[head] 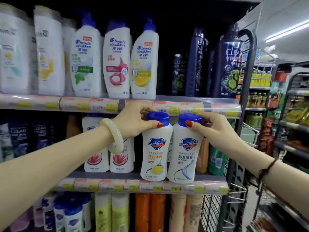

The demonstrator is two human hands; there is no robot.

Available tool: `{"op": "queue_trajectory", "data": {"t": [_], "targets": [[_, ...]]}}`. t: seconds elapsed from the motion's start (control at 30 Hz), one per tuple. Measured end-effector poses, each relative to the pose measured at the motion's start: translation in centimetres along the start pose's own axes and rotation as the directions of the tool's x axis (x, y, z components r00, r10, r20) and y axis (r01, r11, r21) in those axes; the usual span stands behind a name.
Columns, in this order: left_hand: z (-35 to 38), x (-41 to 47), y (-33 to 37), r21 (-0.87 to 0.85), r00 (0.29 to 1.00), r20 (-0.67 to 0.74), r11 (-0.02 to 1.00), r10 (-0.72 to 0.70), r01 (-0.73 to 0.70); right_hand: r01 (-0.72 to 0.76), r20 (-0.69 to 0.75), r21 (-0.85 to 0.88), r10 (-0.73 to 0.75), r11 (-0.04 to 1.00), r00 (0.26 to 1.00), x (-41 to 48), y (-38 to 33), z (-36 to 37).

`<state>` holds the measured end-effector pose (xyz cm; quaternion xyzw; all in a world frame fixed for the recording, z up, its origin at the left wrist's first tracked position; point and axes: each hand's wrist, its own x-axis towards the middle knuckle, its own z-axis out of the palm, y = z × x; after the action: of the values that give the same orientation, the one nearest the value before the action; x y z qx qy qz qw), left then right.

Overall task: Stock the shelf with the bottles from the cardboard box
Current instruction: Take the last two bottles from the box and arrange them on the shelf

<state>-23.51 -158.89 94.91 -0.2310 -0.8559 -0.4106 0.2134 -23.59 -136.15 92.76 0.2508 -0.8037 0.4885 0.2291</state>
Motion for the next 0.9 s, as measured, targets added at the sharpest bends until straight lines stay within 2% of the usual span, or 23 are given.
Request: {"op": "queue_trajectory", "data": {"t": [0.17,0.3,0.5,0.7,0.9], "targets": [[0.7,-0.8,-0.3,-0.09,0.997,-0.066,0.995,0.03,-0.036,0.016,-0.037,-0.001,-0.016,1.0,0.999,-0.4,0.3,0.3],[1.2,-1.1,-1.0,-0.149,0.992,-0.119,0.987,0.035,-0.053,-0.03,-0.104,0.018,0.032,0.999,0.994,-0.6,0.9,0.6],[2.5,-1.7,-2.5,-0.26,0.974,-0.228,0.965,-0.021,-0.04,-0.107,-0.07,0.087,0.113,0.99,0.991,-1.4,1.7,1.8],[3.7,-2.5,-4.0,-0.34,0.981,-0.18,0.94,-0.07,0.005,-0.159,-0.059,0.052,0.162,0.986,0.985,-1.7,2.0,1.8],[4.1,-3.0,-5.5,-0.455,0.994,-0.02,0.886,-0.11,0.089,-0.211,-0.003,0.093,0.212,0.973,0.977,-2.4,2.8,1.8]]}}
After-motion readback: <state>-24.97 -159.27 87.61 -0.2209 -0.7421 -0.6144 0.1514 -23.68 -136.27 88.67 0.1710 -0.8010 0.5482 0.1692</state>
